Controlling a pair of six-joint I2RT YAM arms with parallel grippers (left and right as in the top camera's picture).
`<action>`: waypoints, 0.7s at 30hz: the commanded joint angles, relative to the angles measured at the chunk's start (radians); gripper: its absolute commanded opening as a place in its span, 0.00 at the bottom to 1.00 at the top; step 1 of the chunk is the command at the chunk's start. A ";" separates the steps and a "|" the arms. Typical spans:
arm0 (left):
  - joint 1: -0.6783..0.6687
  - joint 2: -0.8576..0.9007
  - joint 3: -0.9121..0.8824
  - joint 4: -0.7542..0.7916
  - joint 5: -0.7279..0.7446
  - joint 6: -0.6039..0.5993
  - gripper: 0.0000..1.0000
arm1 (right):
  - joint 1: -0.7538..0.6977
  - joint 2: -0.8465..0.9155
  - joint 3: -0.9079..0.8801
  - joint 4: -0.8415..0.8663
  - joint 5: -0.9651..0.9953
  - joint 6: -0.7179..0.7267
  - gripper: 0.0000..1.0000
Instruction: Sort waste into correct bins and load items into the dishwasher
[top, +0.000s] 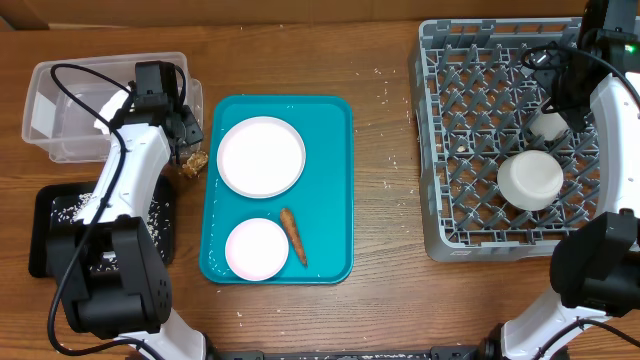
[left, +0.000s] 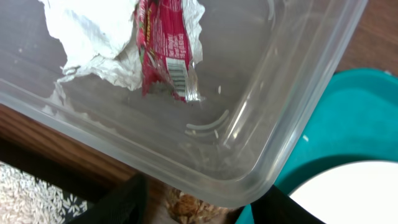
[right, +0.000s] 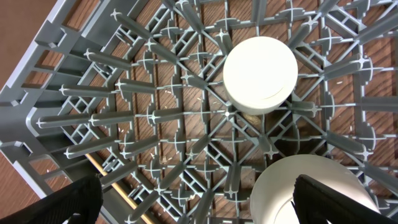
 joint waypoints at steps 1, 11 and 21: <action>0.002 -0.002 -0.003 0.049 -0.051 -0.013 0.57 | 0.001 -0.019 0.023 0.005 0.006 0.005 1.00; 0.064 0.022 0.021 0.106 -0.068 0.031 0.71 | 0.001 -0.019 0.023 0.005 0.006 0.005 1.00; -0.043 -0.013 0.050 -0.130 0.240 0.016 0.69 | 0.001 -0.019 0.023 0.005 0.006 0.005 1.00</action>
